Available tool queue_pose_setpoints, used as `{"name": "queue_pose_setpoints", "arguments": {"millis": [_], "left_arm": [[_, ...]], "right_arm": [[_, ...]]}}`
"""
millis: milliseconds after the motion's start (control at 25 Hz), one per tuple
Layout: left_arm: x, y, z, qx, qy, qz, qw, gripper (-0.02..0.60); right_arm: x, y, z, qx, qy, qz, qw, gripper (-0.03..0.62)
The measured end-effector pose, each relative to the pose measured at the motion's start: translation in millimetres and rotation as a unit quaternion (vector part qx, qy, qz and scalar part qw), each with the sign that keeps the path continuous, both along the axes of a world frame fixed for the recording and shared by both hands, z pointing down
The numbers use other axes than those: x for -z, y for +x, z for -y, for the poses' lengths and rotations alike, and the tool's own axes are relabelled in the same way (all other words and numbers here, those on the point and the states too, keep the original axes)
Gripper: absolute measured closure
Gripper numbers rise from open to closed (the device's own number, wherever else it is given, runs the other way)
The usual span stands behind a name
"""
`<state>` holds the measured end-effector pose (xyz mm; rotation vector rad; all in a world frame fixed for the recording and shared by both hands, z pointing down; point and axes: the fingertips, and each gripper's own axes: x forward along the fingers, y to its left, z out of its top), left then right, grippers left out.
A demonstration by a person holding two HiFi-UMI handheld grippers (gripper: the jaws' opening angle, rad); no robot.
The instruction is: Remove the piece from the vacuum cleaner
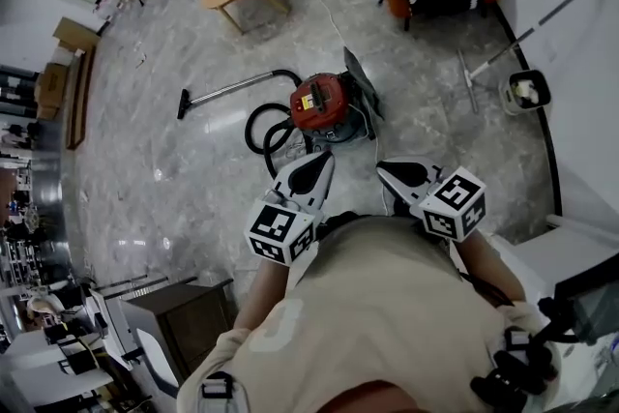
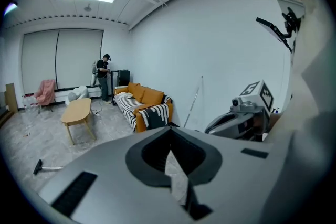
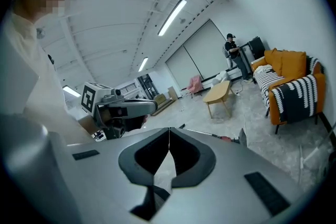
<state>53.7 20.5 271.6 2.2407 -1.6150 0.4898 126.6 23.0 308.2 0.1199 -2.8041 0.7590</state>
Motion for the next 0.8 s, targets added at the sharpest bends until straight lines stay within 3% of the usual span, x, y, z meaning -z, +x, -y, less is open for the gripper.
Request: {"name": "queue_pose_setpoints", "arguments": {"millis": [200, 480, 800], "left_arm": [[-4.6, -13.2, 6.2, 0.031, -0.007, -0.001, 0.9995, 0.589], [-11.1, -28.2, 18.3, 0.037, -0.005, -0.008, 0.9993, 0.589], [-23.1, -47.7, 49.8, -0.002, -0.010, -0.049, 0.9988, 0.589]], "right_arm": [[-1.0, -11.8, 8.8, 0.035, 0.008, -0.007, 0.999, 0.591], [-14.7, -27.4, 18.3, 0.043, 0.013, -0.025, 0.999, 0.591], [-27.0, -43.7, 37.4, 0.004, 0.019, -0.075, 0.997, 0.592]]}}
